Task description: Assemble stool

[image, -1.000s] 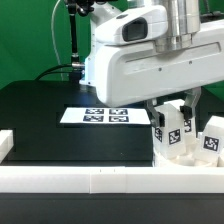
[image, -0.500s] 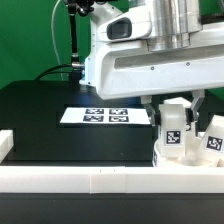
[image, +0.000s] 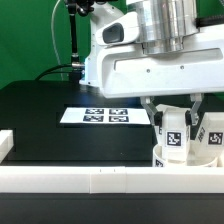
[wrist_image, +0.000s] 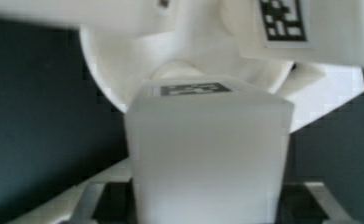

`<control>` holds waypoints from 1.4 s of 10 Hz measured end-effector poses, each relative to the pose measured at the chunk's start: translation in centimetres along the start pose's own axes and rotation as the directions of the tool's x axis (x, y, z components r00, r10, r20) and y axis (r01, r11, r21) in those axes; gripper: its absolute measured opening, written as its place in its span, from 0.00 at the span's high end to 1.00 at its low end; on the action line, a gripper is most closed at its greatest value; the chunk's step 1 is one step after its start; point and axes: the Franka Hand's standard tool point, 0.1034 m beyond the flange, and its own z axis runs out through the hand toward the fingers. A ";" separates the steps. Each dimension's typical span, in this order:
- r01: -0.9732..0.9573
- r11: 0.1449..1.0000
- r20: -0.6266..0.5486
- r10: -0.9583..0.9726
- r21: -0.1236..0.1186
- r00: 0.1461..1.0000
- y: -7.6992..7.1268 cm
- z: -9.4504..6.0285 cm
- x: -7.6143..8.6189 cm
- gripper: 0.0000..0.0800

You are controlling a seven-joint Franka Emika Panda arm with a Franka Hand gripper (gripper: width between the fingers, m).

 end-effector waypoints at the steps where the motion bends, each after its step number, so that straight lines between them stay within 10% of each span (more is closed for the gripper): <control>1: -0.163 0.986 0.006 0.163 0.017 0.987 -0.1 0.1 -0.3 0.57; 11: -0.838 0.546 0.093 0.834 0.009 0.544 -2.2 0.8 -1.9 0.57; 14: -0.853 0.522 0.105 0.848 0.010 0.520 -2.6 0.8 -2.1 0.31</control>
Offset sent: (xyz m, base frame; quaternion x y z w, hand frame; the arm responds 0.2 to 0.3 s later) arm -0.0032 0.0098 -0.0034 0.0018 -0.0218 0.2945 0.9554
